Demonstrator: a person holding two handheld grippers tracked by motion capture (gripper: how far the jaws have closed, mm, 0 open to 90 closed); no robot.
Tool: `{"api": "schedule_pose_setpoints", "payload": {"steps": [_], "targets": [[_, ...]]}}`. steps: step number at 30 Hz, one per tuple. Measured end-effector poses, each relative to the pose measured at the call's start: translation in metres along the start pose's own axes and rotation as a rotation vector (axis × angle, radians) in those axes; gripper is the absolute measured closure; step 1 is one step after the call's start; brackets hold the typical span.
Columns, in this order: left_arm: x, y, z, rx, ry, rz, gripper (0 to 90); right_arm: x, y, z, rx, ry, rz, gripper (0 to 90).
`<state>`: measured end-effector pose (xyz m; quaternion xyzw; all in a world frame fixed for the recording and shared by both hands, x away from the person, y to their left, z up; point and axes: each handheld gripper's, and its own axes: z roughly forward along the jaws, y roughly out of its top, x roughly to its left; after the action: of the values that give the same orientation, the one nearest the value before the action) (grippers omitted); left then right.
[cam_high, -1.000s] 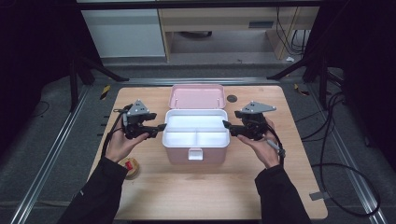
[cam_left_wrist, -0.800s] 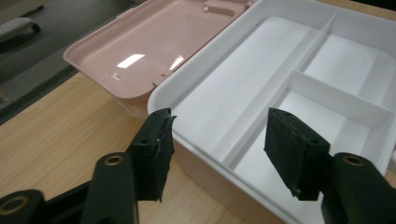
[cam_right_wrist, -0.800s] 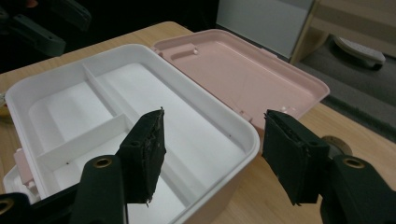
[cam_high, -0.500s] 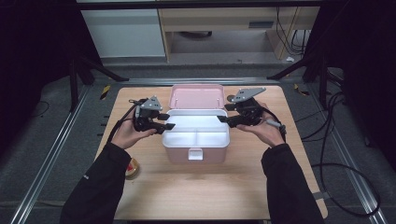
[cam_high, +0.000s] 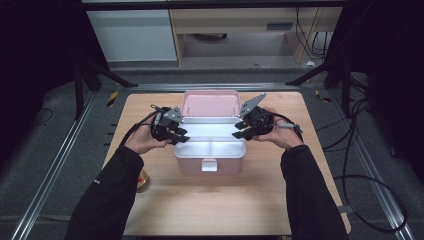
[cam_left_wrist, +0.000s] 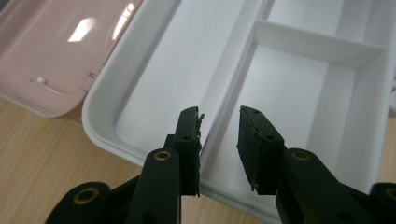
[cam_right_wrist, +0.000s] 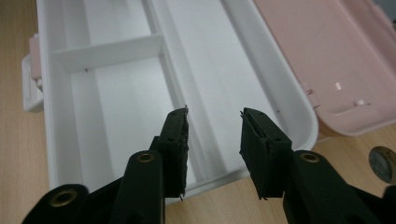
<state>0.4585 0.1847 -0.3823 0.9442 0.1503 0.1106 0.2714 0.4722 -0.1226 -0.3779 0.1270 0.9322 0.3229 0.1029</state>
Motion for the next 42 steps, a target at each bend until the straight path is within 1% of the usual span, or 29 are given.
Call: {"api": "schedule_pose_setpoints", "payload": {"steps": [1, 2, 4, 5, 6, 7, 8, 9, 10, 11, 12, 13, 14, 15, 16, 17, 19, 21, 22, 23, 26, 27, 29, 31, 32, 37, 39, 41, 42], "targets": [[0.002, 0.001, 0.002, 0.024, -0.01, 0.015, 71.1, 0.0, -0.001, 0.005, 0.036, 0.017, -0.005, 65.9], [0.002, 0.001, 0.002, 0.024, -0.01, 0.015, 71.2, 0.0, -0.001, 0.005, 0.036, 0.017, -0.005, 65.9], [0.003, 0.003, 0.002, 0.042, -0.016, 0.029, 72.3, 0.0, -0.001, 0.009, 0.058, 0.035, -0.011, 68.3], [0.006, 0.004, 0.003, 0.049, -0.026, 0.029, 74.9, 0.001, 0.0, 0.012, 0.076, 0.049, -0.017, 73.2], [0.006, 0.004, 0.003, 0.049, -0.026, 0.029, 76.0, 0.001, 0.0, 0.012, 0.076, 0.049, -0.017, 73.2], [0.008, 0.005, 0.004, 0.058, -0.038, 0.033, 76.0, 0.001, 0.001, 0.013, 0.083, 0.052, -0.021, 74.4], [0.009, 0.006, 0.005, 0.068, -0.044, 0.037, 76.4, 0.002, 0.003, 0.016, 0.106, 0.06, -0.034, 75.9], [0.01, 0.009, 0.006, 0.092, -0.051, 0.048, 78.2, 0.003, 0.007, 0.019, 0.149, 0.058, -0.062, 77.6], [0.01, 0.009, 0.006, 0.092, -0.051, 0.048, 79.2, 0.003, 0.007, 0.019, 0.149, 0.058, -0.062, 77.6], [0.012, 0.011, 0.009, 0.116, -0.06, 0.063, 79.8, 0.002, 0.01, 0.021, 0.177, 0.06, -0.073, 80.7], [0.012, 0.011, 0.009, 0.116, -0.06, 0.063, 79.8, 0.001, 0.01, 0.021, 0.177, 0.062, -0.073, 82.0], [0.013, 0.012, 0.01, 0.128, -0.07, 0.071, 79.8, 0.001, 0.01, 0.021, 0.177, 0.062, -0.073, 82.0], [0.014, 0.013, 0.011, 0.136, -0.079, 0.073, 79.9, -0.001, 0.01, 0.022, 0.182, 0.073, -0.073, 82.3], [0.017, 0.016, 0.012, 0.158, -0.097, 0.081, 80.3, -0.003, 0.012, 0.023, 0.196, 0.085, -0.076, 82.6], [0.017, 0.016, 0.012, 0.158, -0.097, 0.081, 80.4, -0.003, 0.012, 0.023, 0.196, 0.085, -0.076, 82.6], [0.018, 0.017, 0.013, 0.173, -0.112, 0.083, 80.4, -0.003, 0.013, 0.023, 0.205, 0.088, -0.081, 82.6], [0.02, 0.021, 0.016, 0.207, -0.131, 0.091, 80.7, -0.004, 0.016, 0.025, 0.24, 0.102, -0.092, 82.7], [0.023, 0.024, 0.018, 0.233, -0.15, 0.095, 81.5, -0.007, 0.018, 0.026, 0.259, 0.119, -0.094, 83.2], [0.023, 0.024, 0.018, 0.233, -0.15, 0.095, 81.8, -0.007, 0.018, 0.026, 0.259, 0.119, -0.094, 83.2], [0.025, 0.024, 0.018, 0.235, -0.162, 0.096, 82.4, -0.009, 0.02, 0.028, 0.277, 0.126, -0.093, 83.7], [0.028, 0.027, 0.019, 0.255, -0.163, 0.105, 83.0, -0.011, 0.022, 0.029, 0.285, 0.123, -0.094, 83.9], [0.03, 0.029, 0.02, 0.268, -0.158, 0.111, 83.0, -0.014, 0.022, 0.029, 0.282, 0.127, -0.082, 84.2], [0.032, 0.03, 0.021, 0.276, -0.156, 0.114, 83.0, -0.016, 0.022, 0.03, 0.274, 0.129, -0.073, 84.4], [0.034, 0.031, 0.021, 0.281, -0.164, 0.117, 83.4, -0.017, 0.022, 0.03, 0.271, 0.13, -0.077, 84.7], [0.035, 0.032, 0.022, 0.292, -0.17, 0.128, 83.6, -0.017, 0.022, 0.03, 0.27, 0.131, -0.079, 84.9], [0.035, 0.034, 0.021, 0.295, -0.161, 0.148, 83.9, -0.017, 0.021, 0.03, 0.269, 0.136, -0.087, 86.0], [0.034, 0.035, 0.018, 0.293, -0.155, 0.153, 84.1, -0.016, 0.022, 0.028, 0.27, 0.147, -0.087, 87.0], [0.032, 0.038, 0.015, 0.299, -0.144, 0.166, 84.4, -0.016, 0.023, 0.026, 0.268, 0.149, -0.091, 87.2], [0.031, 0.039, 0.013, 0.293, -0.142, 0.17, 84.6, -0.015, 0.023, 0.025, 0.266, 0.144, -0.095, 87.1]]}}
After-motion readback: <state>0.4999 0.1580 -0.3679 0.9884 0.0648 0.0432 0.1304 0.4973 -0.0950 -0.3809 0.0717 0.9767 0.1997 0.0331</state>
